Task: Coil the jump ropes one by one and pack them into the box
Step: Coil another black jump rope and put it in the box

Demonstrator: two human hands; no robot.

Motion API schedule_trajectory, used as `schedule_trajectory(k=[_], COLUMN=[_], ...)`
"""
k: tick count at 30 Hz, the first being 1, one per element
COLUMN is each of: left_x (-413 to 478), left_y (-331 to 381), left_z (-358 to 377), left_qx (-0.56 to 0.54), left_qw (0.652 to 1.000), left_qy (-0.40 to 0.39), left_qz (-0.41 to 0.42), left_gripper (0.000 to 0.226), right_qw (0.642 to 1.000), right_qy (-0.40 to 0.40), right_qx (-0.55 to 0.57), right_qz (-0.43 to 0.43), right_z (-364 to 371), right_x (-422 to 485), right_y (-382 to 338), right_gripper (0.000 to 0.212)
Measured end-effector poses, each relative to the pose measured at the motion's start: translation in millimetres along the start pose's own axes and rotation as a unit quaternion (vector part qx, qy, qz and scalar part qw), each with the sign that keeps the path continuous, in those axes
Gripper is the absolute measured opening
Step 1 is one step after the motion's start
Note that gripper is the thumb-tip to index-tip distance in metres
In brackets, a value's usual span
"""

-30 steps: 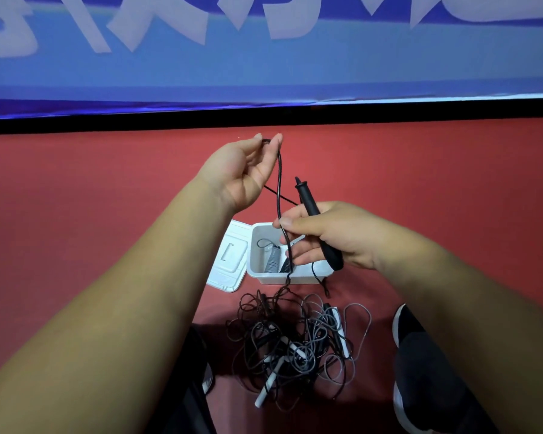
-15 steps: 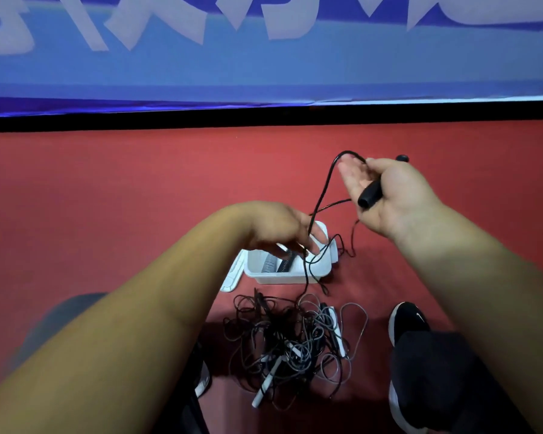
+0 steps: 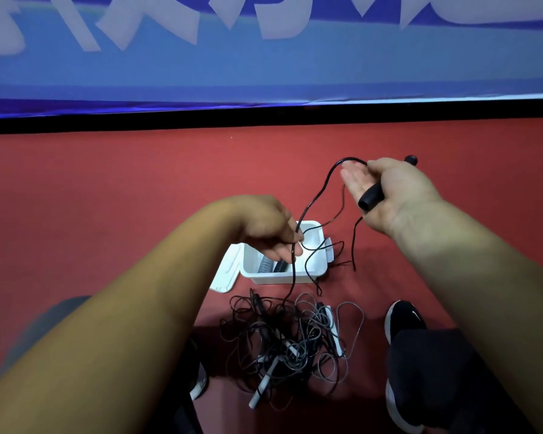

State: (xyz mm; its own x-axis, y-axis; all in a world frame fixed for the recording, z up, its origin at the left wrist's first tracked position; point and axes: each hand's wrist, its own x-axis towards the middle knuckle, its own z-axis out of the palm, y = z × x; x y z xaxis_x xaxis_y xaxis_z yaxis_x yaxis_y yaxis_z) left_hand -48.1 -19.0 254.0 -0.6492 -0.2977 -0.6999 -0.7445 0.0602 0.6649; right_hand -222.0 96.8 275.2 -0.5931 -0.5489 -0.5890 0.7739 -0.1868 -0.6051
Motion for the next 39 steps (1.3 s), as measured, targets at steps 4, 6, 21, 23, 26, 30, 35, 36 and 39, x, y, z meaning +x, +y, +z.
schedule_trajectory(k=[4,6,21,23,26,30,35,36,39], left_x=[-4.6,-5.2,-28.5,-34.7,-41.8,-38.1,-27.2,-25.0,-17.1], left_y=[9.6,13.2,23.7,25.5,27.2,22.4,8.5,6.4,6.4], left_z=[-6.4,-9.8,-36.6,-38.3,-41.4,-48.3,-64.4,-67.4,-67.0], left_qx=[-0.128,-0.209,-0.562,-0.577,-0.596,-0.624,-0.655,-0.638,-0.534], left_qw=[0.991,0.976,0.808,0.791,0.765,0.736,0.696,0.712,0.803], left_qy=[0.035,0.055,0.024,-0.005,-0.036,0.007,0.152,0.171,0.196], left_qz=[0.007,0.013,0.173,0.204,0.241,0.263,0.252,0.240,0.177], left_gripper=[0.009,0.010,0.031,0.041,0.039,0.047,0.043,0.041,0.024], right_qw=[0.995,0.988,0.849,0.859,0.878,0.864,0.806,0.807,0.853], right_qy=[0.007,0.013,-0.048,-0.067,-0.113,-0.200,-0.246,-0.245,-0.220], right_qx=[-0.095,-0.156,-0.515,-0.491,-0.446,-0.442,-0.533,-0.532,-0.469], right_qz=[0.000,-0.003,0.108,0.130,0.133,0.135,0.081,0.069,0.070], right_z=[-0.4,-2.3,-15.1,-12.8,-7.4,-1.3,-1.4,-0.8,2.9], right_x=[0.2,3.0,10.1,7.2,3.8,-8.0,-19.0,-21.2,-27.2], right_y=[6.2,10.6,57.3,62.0,68.1,70.7,68.4,67.4,62.7], right_gripper=[0.007,0.005,0.040,0.048,0.049,0.035,0.019,0.018,0.017])
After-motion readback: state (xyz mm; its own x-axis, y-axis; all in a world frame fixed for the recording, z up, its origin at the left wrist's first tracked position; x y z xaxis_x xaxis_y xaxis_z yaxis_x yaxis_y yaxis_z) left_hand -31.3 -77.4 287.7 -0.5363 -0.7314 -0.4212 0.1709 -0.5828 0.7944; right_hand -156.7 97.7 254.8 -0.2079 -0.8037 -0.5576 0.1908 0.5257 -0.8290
